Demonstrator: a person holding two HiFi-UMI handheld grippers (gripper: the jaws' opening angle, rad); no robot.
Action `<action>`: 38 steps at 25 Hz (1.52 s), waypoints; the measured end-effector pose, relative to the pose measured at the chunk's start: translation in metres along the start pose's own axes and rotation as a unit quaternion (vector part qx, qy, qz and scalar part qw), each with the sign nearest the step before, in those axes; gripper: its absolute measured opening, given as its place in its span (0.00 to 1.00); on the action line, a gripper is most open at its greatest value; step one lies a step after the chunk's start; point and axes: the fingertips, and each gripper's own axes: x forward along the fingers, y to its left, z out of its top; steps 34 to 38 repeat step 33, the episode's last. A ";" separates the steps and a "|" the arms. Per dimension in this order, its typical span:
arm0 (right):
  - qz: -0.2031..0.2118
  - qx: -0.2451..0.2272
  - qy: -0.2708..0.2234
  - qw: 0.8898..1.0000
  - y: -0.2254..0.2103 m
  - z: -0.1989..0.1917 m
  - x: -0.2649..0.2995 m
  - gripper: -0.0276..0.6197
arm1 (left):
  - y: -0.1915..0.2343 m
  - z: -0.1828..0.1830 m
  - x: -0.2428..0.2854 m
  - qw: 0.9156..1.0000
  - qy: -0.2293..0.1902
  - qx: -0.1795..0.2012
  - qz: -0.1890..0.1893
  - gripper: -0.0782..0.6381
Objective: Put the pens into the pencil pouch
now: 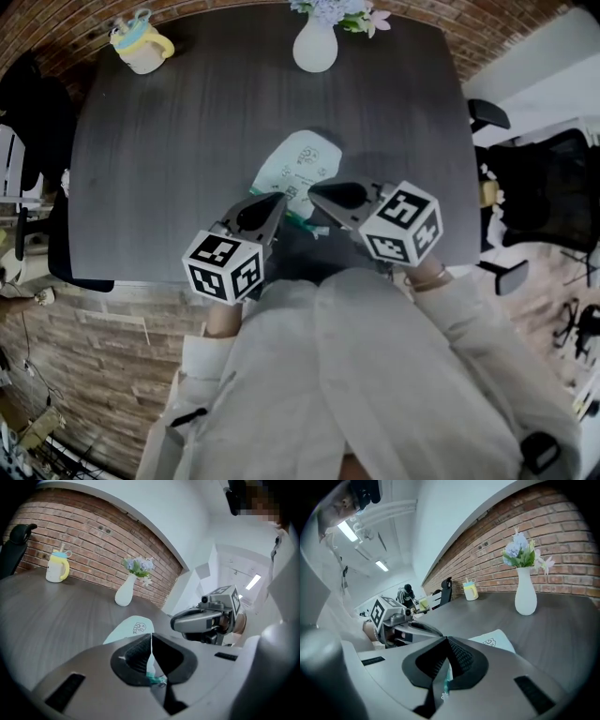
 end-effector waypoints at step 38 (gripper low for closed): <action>0.006 -0.016 0.008 1.000 0.008 0.013 -0.025 0.05 | -0.018 -0.012 0.006 0.999 0.033 0.017 -0.013 0.12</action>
